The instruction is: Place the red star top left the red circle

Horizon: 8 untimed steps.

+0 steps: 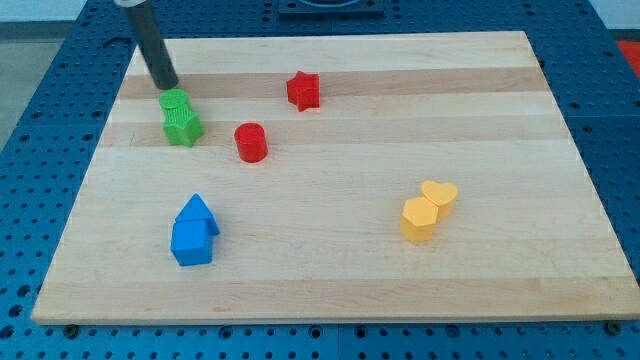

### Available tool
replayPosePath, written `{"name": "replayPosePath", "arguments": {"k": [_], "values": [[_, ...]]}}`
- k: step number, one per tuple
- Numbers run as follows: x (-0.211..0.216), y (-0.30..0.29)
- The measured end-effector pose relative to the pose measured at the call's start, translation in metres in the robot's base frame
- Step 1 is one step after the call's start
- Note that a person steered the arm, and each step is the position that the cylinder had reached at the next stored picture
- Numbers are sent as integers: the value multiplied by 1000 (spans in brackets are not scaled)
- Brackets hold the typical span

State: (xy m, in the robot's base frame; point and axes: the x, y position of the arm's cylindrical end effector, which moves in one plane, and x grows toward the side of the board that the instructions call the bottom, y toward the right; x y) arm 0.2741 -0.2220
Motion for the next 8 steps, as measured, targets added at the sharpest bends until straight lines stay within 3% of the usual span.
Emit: {"name": "replayPosePath", "arguments": {"k": [1,2,3,5,6,8], "values": [[-30,87],[-29,168],[-28,185],[25,178],[28,178],[8,262]]}}
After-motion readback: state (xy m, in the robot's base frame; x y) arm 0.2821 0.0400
